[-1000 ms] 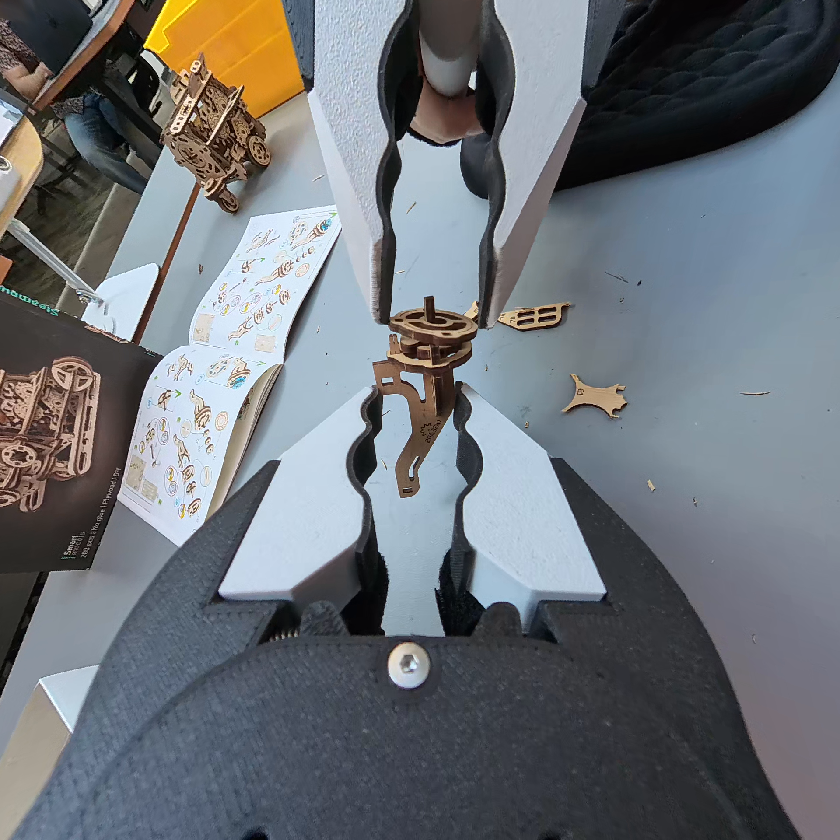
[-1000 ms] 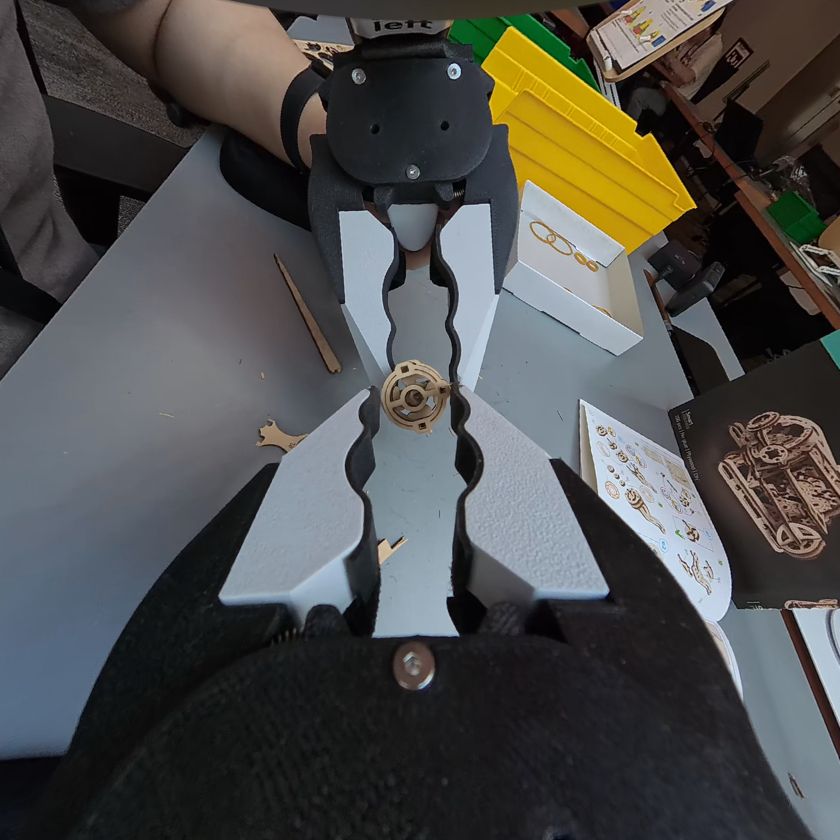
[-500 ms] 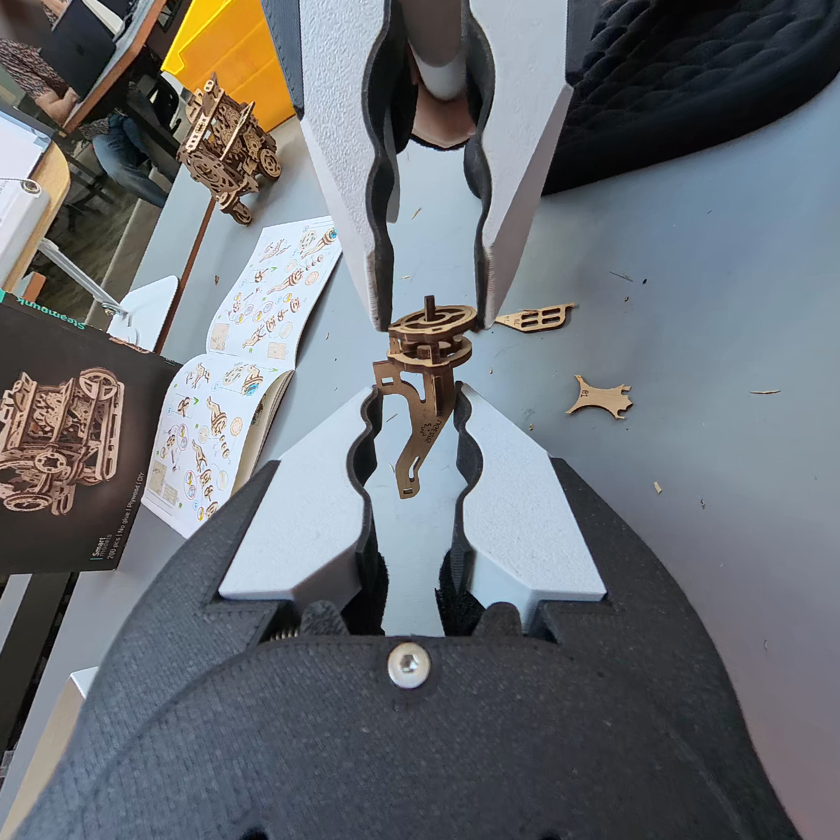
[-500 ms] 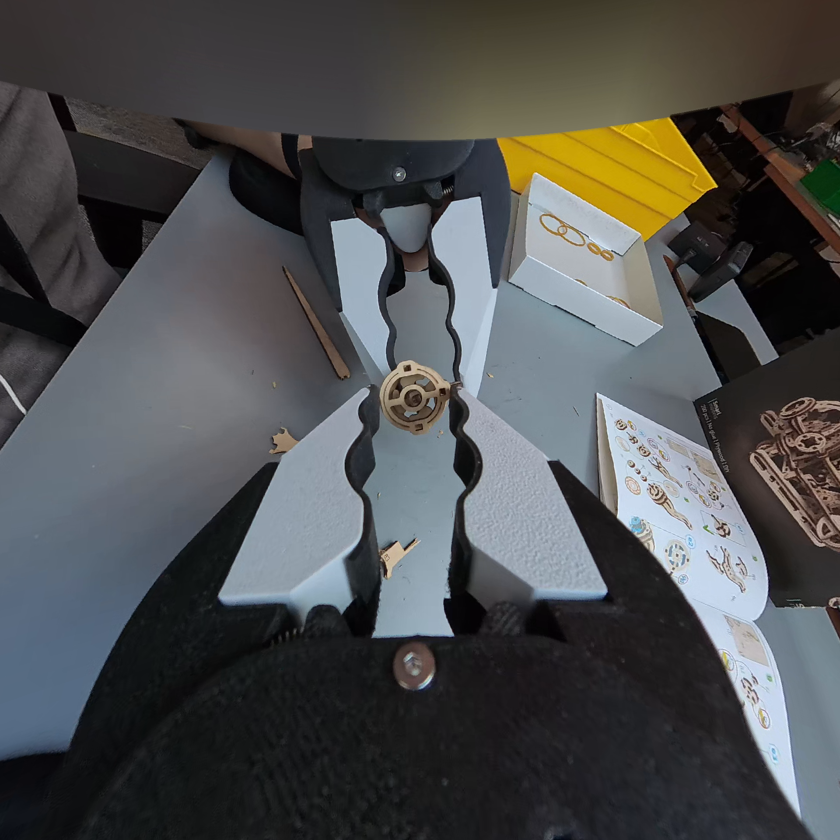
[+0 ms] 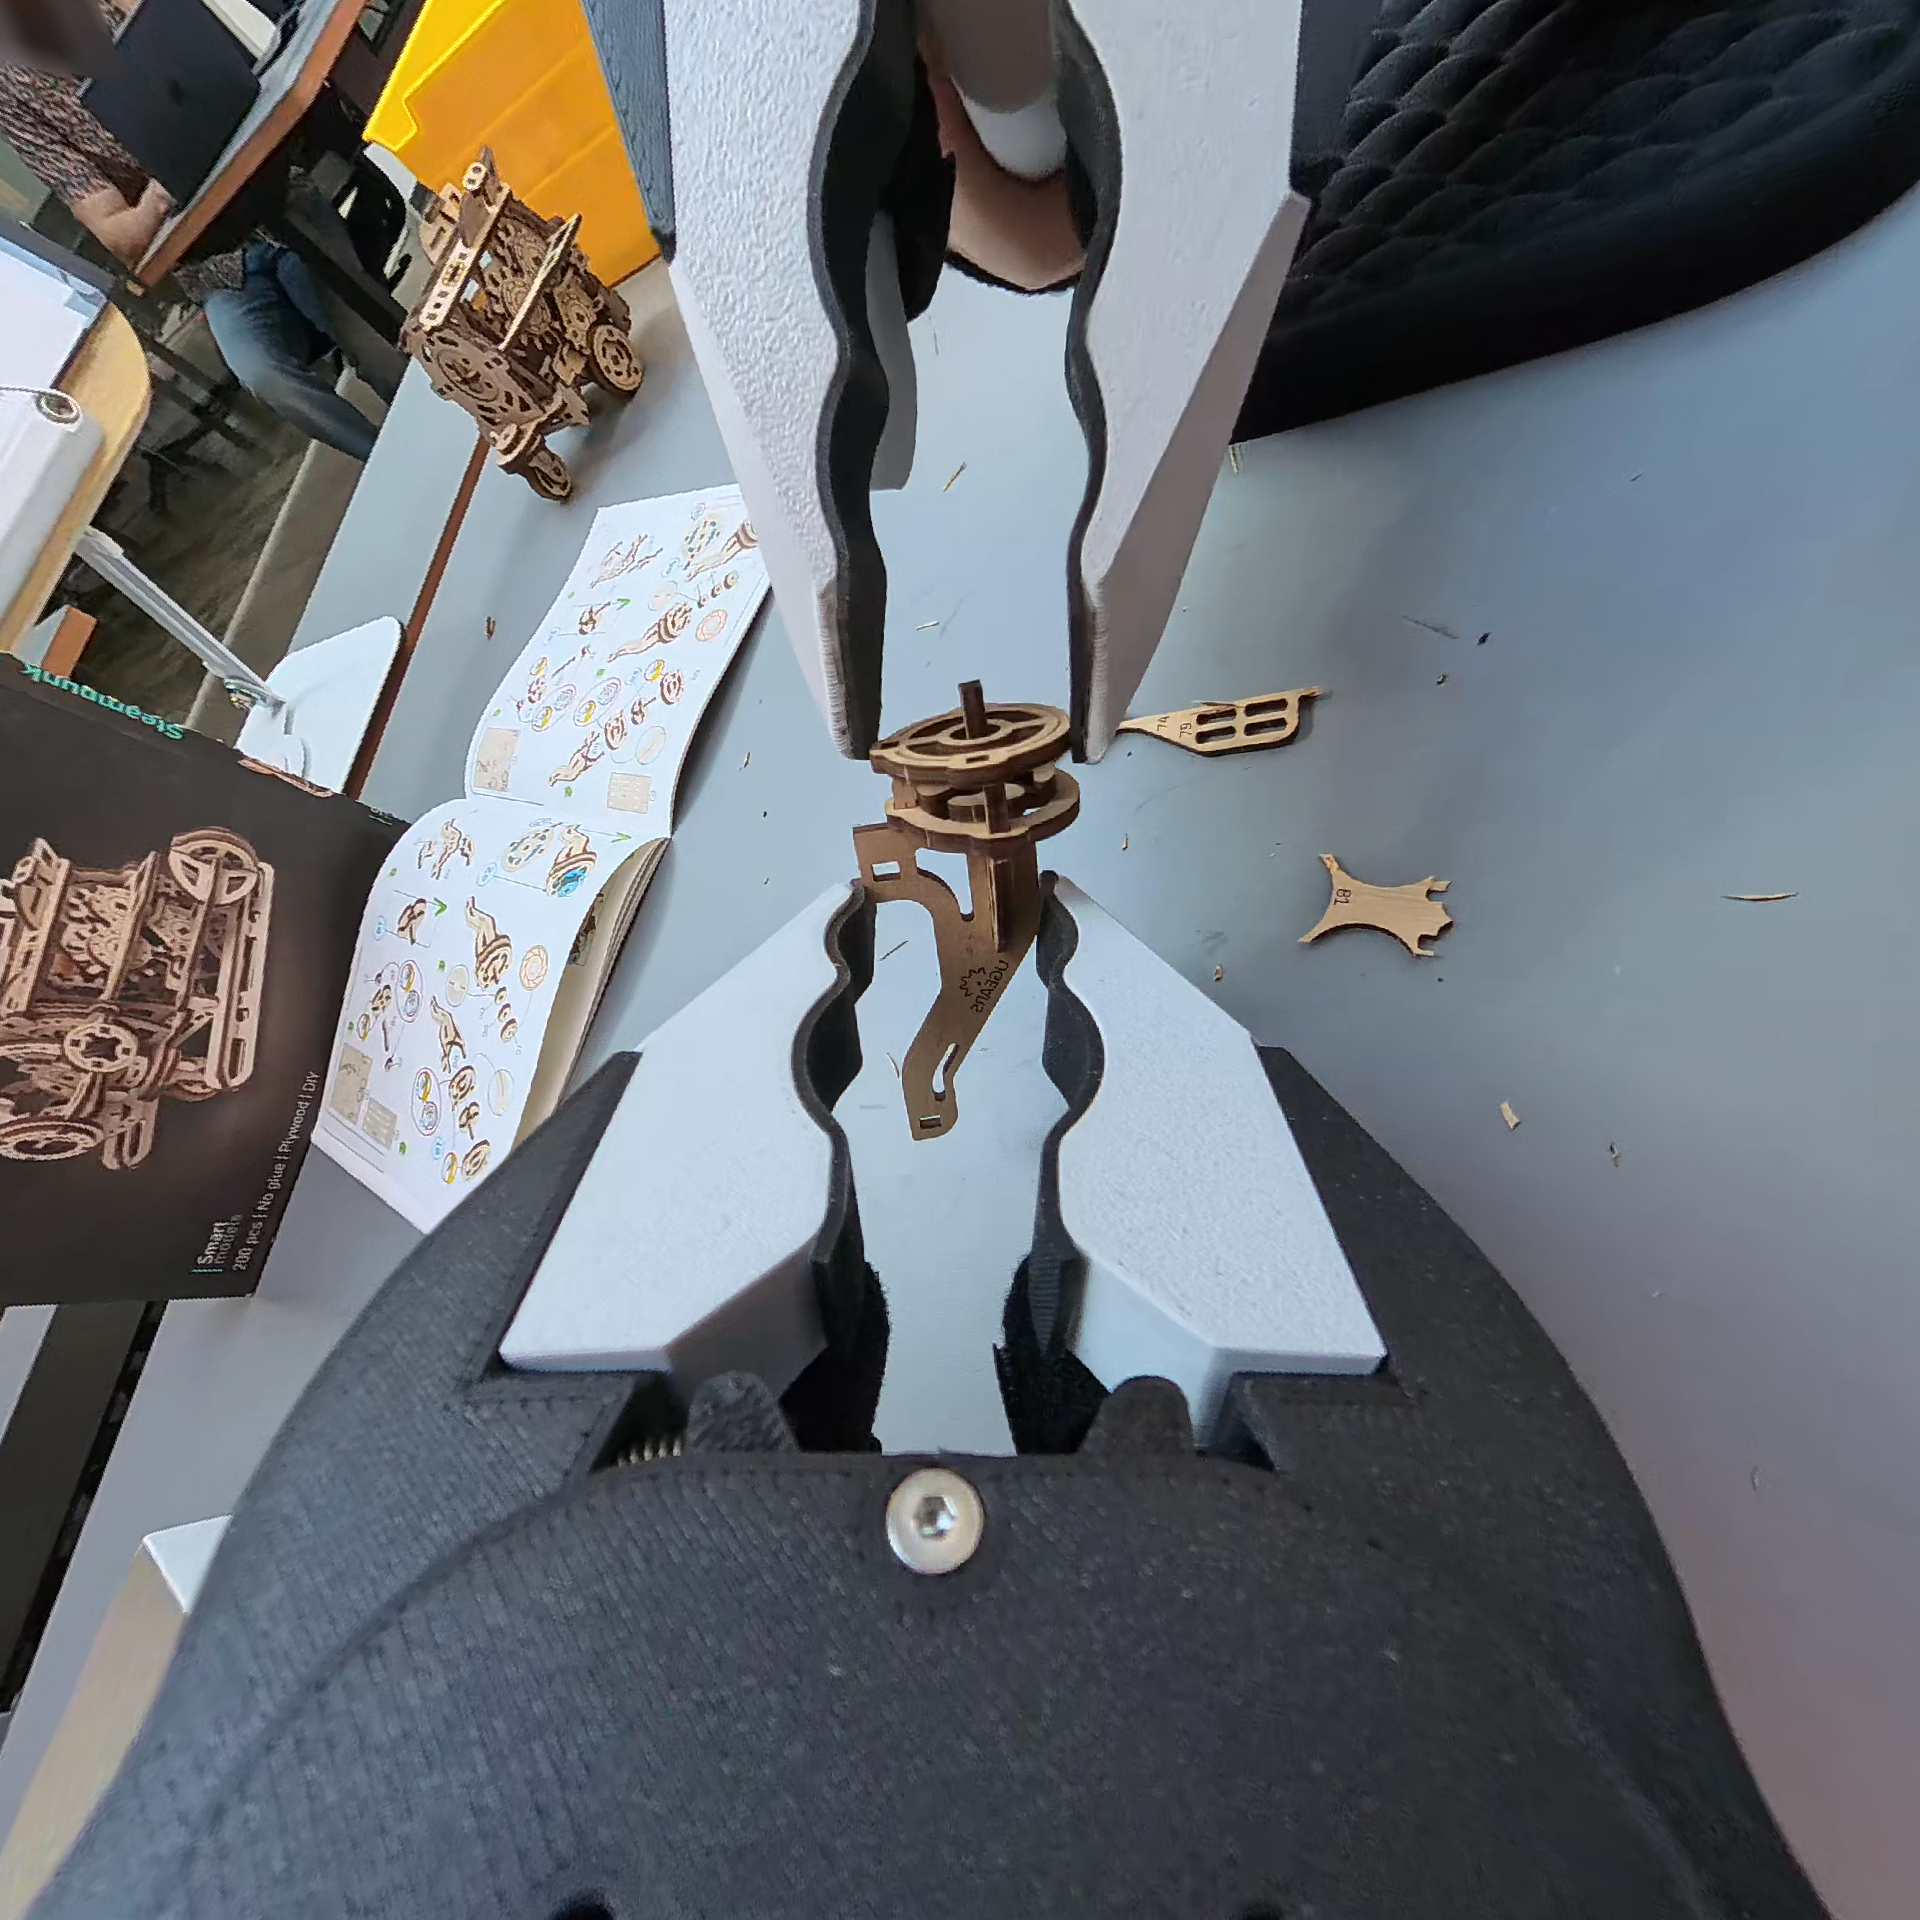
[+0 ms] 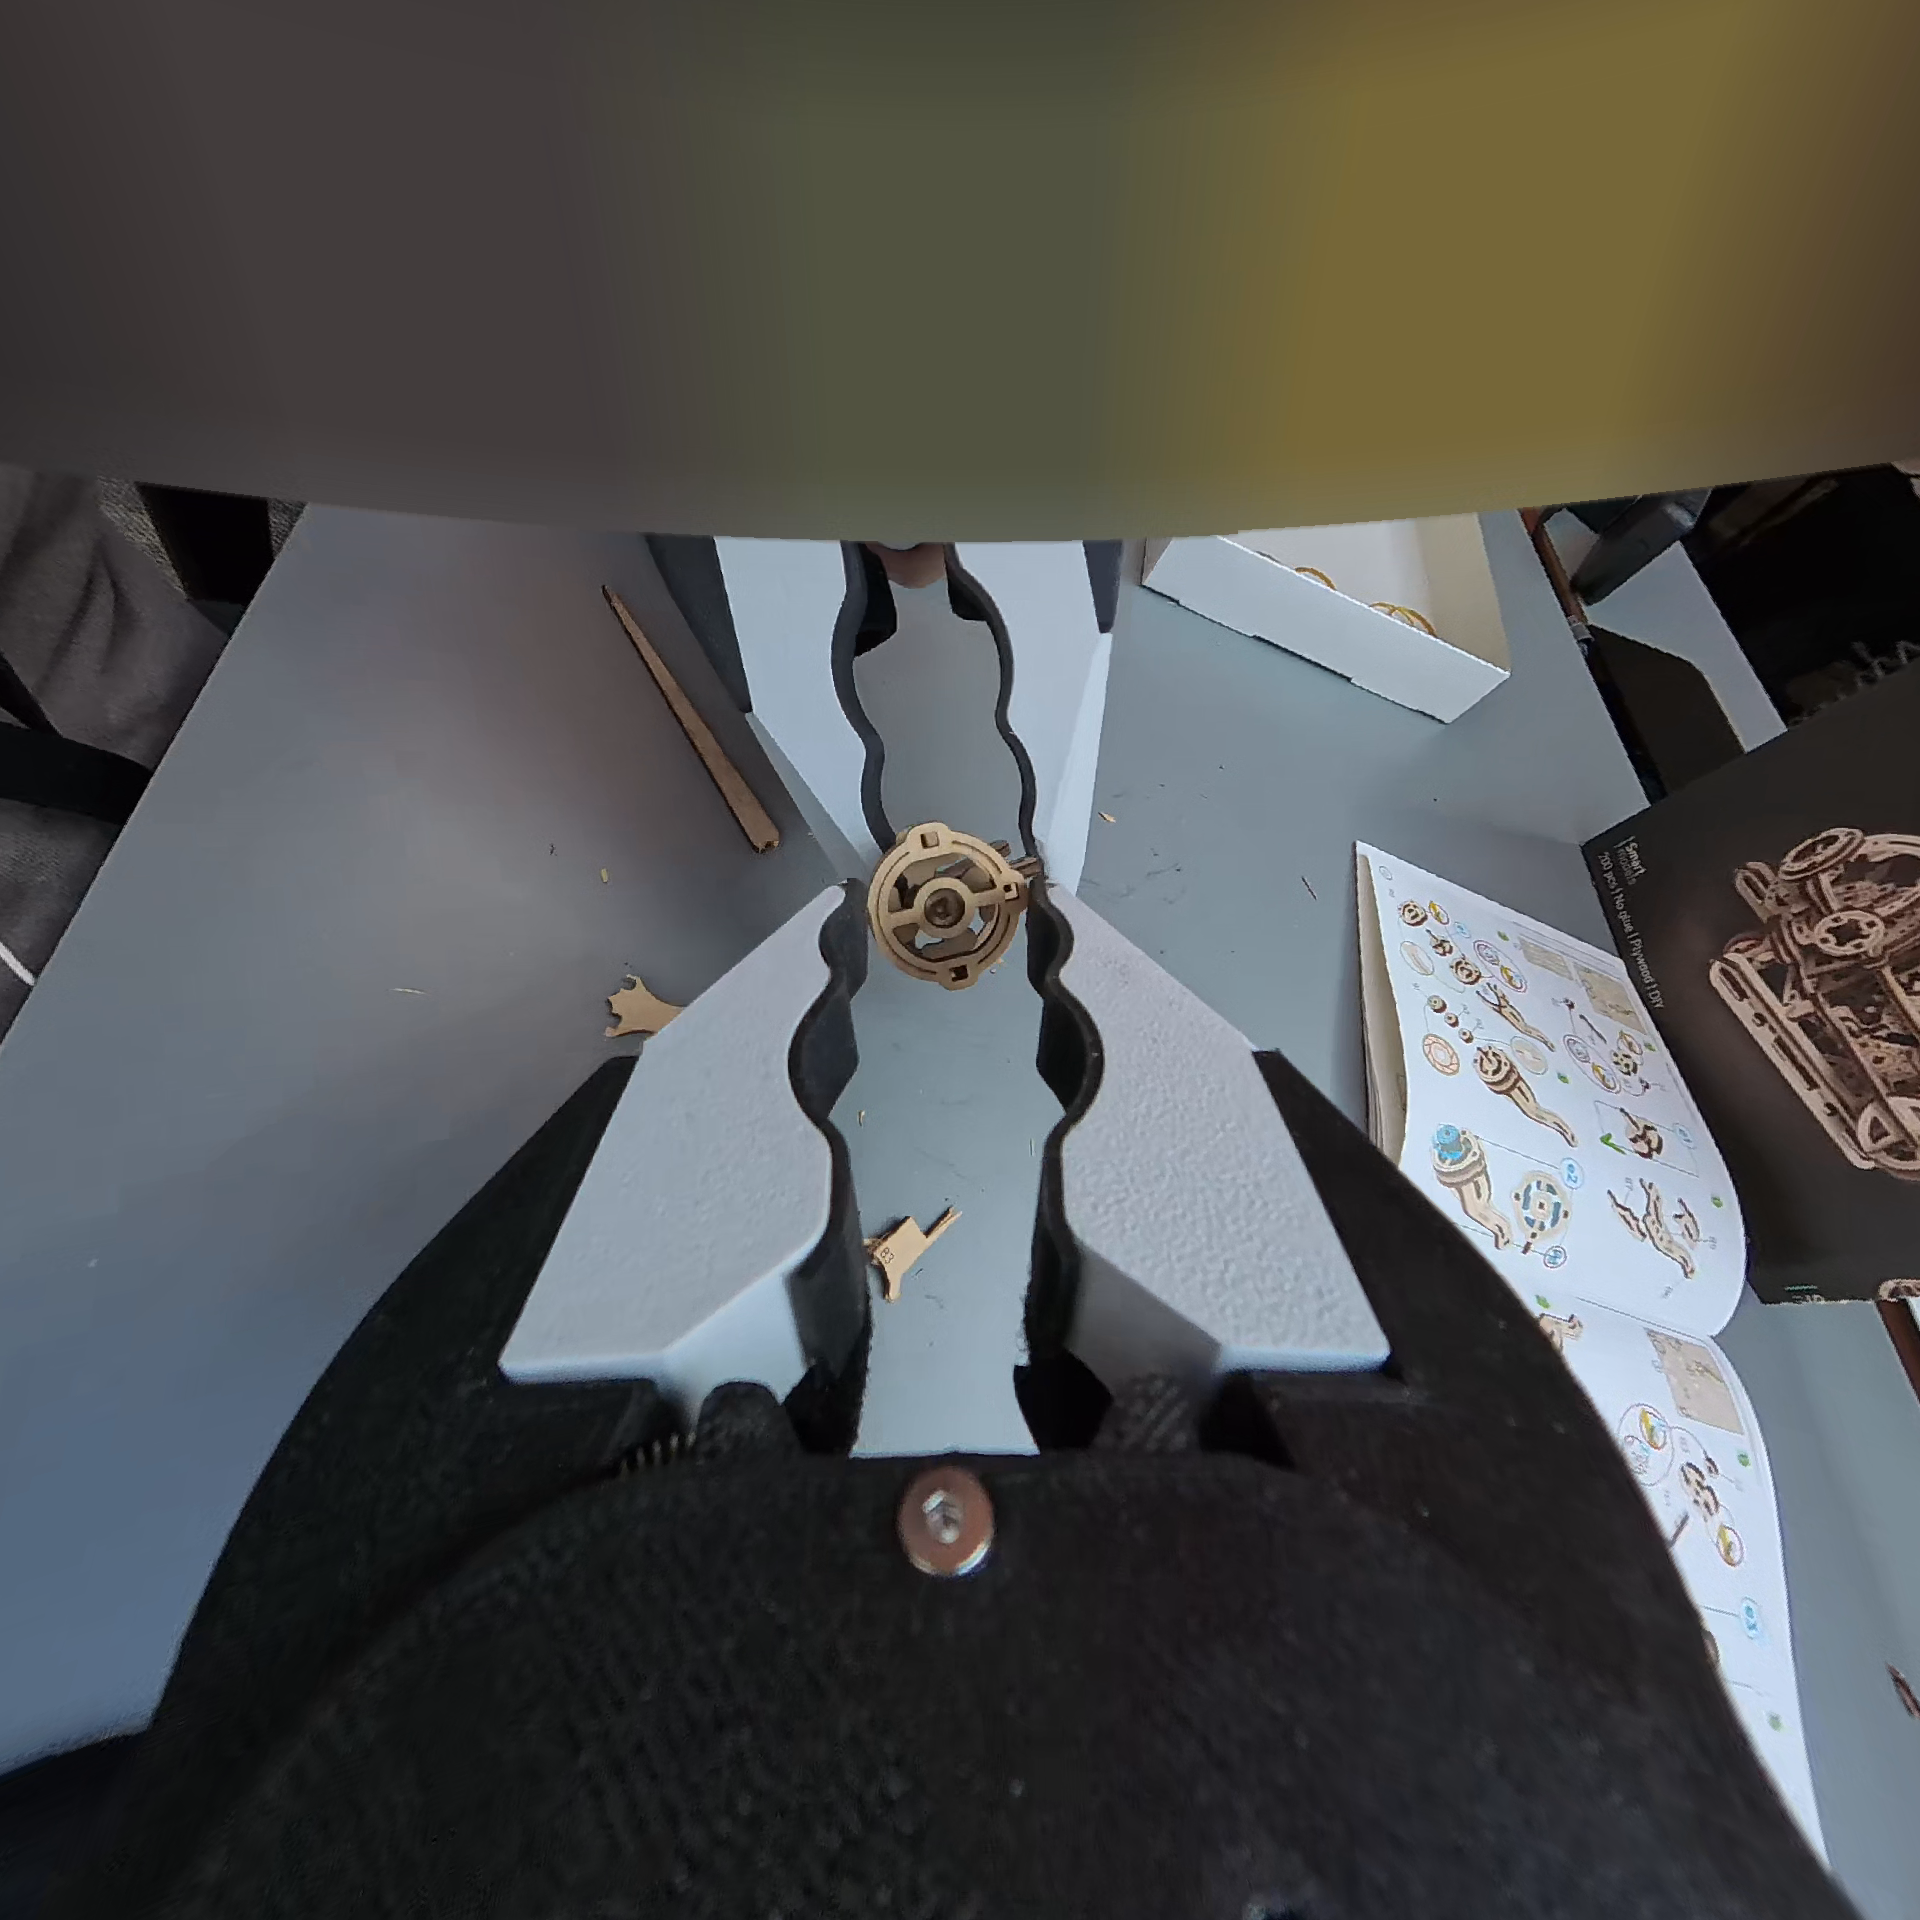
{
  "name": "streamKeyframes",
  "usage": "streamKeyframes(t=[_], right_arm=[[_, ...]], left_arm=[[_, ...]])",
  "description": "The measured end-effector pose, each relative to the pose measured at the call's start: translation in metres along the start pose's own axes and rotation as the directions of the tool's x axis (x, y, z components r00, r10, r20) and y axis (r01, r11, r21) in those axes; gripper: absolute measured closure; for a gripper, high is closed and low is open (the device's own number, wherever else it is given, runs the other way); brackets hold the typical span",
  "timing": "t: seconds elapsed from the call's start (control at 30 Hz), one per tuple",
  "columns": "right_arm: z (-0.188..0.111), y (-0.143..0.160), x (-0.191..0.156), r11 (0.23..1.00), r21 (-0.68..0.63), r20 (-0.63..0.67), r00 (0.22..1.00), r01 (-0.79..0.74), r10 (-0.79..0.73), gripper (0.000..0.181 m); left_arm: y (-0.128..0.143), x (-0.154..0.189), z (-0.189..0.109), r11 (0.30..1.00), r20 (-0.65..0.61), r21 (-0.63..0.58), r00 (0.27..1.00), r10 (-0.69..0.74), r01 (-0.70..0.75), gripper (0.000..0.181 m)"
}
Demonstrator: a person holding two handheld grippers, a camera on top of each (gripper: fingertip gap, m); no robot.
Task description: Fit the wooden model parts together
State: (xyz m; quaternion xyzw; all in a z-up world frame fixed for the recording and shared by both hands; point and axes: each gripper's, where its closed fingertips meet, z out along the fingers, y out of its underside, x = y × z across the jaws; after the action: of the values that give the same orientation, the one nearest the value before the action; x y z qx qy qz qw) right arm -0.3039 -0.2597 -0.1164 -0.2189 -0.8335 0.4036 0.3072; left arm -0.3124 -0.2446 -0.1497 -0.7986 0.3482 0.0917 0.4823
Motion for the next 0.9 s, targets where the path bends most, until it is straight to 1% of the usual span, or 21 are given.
streamKeyframes(t=[0.2, 0.4, 0.67, 0.8, 0.9], right_arm=[[-0.001, 0.0, 0.001, 1.0, -0.004, -0.003, 1.0, -0.004, 0.004, 0.151], [0.002, 0.0, -0.002, 0.999, -0.024, -0.01, 1.0, 0.027, -0.028, 0.151], [0.006, 0.004, -0.002, 0.998, -0.054, -0.009, 0.999, -0.033, 0.033, 0.151], [0.007, 0.002, -0.004, 0.998, -0.053, -0.005, 1.0, -0.028, 0.028, 0.151], [0.006, 0.006, -0.001, 0.997, -0.081, -0.02, 1.0, -0.019, 0.018, 0.151]], left_arm=[[-0.002, 0.0, -0.001, 0.997, -0.04, 0.026, 0.997, -0.067, 0.068, 0.151], [0.001, 0.004, 0.0, 0.997, -0.066, 0.016, 0.995, -0.071, 0.072, 0.151], [0.005, 0.007, 0.003, 0.995, -0.091, 0.0, 0.991, -0.096, 0.096, 0.151], [0.003, 0.011, 0.005, 0.987, -0.146, 0.018, 0.977, -0.157, 0.161, 0.151], [0.003, 0.01, 0.005, 0.982, -0.16, 0.021, 0.97, -0.181, 0.186, 0.151]])
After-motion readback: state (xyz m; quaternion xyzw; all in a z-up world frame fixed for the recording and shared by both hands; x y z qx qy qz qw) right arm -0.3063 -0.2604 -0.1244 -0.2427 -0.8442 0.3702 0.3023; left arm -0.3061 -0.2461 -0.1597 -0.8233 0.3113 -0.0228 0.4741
